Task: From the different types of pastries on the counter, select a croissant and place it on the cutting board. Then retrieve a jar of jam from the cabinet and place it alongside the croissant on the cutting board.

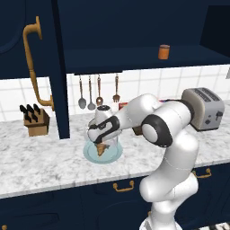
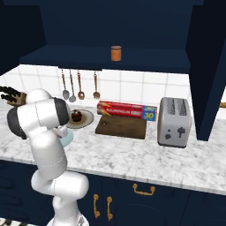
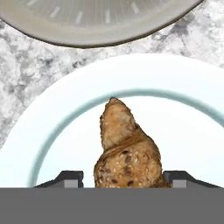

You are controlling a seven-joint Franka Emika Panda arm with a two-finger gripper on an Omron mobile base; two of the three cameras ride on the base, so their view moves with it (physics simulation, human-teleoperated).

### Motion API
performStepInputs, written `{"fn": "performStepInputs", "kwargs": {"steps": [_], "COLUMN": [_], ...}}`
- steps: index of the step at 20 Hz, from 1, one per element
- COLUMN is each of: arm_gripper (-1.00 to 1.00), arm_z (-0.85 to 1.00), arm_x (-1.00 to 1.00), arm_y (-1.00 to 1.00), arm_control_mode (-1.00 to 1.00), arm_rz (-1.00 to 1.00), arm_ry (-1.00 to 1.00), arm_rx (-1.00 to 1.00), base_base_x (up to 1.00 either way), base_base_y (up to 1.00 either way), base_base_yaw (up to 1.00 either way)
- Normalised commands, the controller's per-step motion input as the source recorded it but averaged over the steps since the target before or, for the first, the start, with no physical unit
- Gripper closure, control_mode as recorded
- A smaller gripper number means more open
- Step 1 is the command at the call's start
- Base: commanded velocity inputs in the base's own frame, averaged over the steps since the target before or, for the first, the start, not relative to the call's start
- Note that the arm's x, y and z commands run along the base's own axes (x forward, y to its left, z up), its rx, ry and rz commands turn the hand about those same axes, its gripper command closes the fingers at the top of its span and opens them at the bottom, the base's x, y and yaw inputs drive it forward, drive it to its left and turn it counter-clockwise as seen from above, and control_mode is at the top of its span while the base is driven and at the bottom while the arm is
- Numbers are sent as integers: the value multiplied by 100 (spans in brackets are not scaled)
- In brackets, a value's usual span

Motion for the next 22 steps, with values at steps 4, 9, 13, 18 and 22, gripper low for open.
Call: {"fn": "performStepInputs", "kwargs": {"steps": [4, 9, 13, 18, 22], "arm_gripper": [100, 100, 100, 100, 100], "arm_z": [21, 58, 56, 16, -23], "arm_x": [4, 15, 36, 36, 39], "arm_y": [-20, -48, -65, -52, -61], "arm_control_mode": [-100, -100, -100, -100, -100], "arm_rz": [17, 3, 0, 0, 0], "arm_ry": [-25, -3, 24, 4, -1], "arm_rx": [-5, -3, 0, -5, -7], "base_base_x": [0, 0, 0, 0, 0], "base_base_y": [0, 0, 0, 0, 0], "base_base_yaw": [0, 0, 0, 0, 0]}}
